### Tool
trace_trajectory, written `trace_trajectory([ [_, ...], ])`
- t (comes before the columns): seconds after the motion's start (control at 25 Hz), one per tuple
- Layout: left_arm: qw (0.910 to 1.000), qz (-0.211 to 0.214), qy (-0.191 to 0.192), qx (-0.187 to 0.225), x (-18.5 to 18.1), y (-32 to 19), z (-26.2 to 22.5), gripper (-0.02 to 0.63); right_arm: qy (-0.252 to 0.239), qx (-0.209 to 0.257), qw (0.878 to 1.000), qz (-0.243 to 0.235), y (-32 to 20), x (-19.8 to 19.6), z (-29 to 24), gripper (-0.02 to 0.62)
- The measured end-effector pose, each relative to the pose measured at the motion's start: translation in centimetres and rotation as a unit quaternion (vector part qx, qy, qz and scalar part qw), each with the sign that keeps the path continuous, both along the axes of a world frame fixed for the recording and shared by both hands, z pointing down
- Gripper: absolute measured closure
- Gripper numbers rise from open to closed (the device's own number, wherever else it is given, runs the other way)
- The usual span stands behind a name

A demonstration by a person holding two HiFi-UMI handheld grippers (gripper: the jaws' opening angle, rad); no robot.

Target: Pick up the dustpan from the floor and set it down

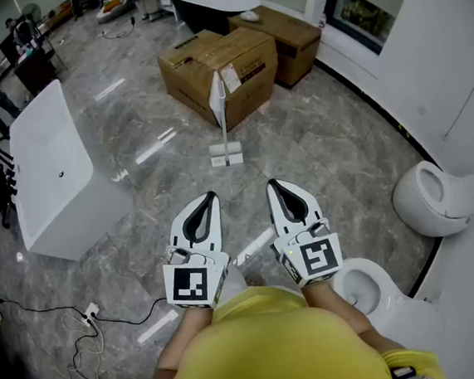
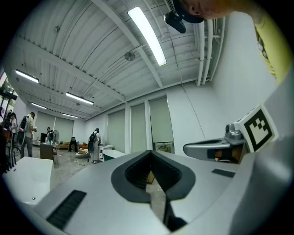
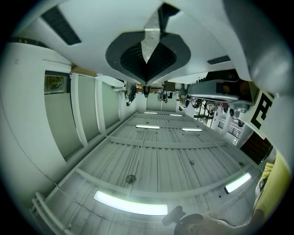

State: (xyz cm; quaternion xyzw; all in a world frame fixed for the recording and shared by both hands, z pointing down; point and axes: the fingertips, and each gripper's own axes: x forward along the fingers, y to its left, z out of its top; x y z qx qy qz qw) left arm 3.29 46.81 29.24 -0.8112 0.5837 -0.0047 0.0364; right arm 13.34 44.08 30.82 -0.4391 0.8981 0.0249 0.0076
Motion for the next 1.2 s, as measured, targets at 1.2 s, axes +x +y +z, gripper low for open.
trace_trajectory([
  [1.2, 0.9988, 0.049, 0.003, -0.008, -11.2, -28.5, 1.2, 0.603, 0.009, -0.024, 0.999, 0.043, -28.1, -10.9, 3.3, 0.472],
])
